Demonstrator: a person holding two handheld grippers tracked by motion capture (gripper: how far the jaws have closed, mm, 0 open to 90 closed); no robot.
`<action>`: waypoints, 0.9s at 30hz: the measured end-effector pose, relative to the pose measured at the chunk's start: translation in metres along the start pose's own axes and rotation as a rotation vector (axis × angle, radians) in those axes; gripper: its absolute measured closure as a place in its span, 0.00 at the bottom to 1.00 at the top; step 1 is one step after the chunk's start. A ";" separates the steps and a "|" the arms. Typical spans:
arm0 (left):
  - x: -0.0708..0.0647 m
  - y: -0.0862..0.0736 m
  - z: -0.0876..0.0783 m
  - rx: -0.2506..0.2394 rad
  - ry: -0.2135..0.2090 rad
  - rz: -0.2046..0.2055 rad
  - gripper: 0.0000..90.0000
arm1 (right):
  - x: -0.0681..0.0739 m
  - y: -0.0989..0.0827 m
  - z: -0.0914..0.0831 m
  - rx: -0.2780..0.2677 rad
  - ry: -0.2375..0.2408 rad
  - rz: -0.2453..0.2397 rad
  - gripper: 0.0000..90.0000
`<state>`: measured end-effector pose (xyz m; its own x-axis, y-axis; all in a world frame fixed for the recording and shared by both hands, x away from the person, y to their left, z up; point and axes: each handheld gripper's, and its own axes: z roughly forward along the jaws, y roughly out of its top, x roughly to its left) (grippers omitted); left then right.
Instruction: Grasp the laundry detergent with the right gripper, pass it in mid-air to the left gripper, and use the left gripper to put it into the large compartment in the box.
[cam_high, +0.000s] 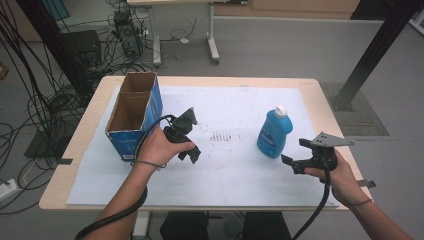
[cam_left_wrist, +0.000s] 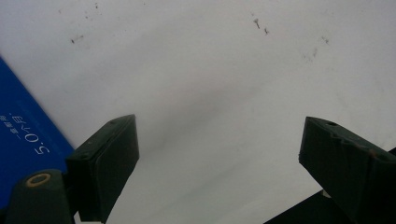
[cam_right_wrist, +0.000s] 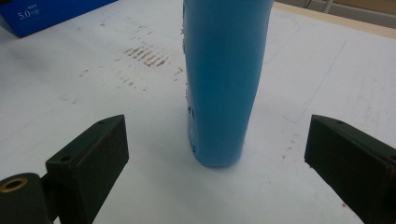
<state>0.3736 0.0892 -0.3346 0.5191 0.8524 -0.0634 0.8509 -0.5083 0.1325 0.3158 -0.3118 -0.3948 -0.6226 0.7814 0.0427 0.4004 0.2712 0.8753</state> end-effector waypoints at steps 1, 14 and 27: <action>0.000 0.000 0.000 0.000 0.000 0.000 0.14 | 0.000 0.000 0.000 0.000 0.000 0.000 0.07; 0.002 -0.001 -0.001 -0.005 -0.004 -0.003 0.14 | -0.004 -0.003 0.018 -0.004 -0.021 0.004 0.07; 0.000 0.001 -0.004 -0.003 -0.006 0.004 0.14 | -0.008 -0.006 0.032 -0.004 -0.018 0.009 0.07</action>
<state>0.3739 0.0891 -0.3300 0.5230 0.8495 -0.0687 0.8485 -0.5114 0.1360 0.3397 -0.3017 -0.4156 -0.6065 0.7940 0.0423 0.4037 0.2617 0.8767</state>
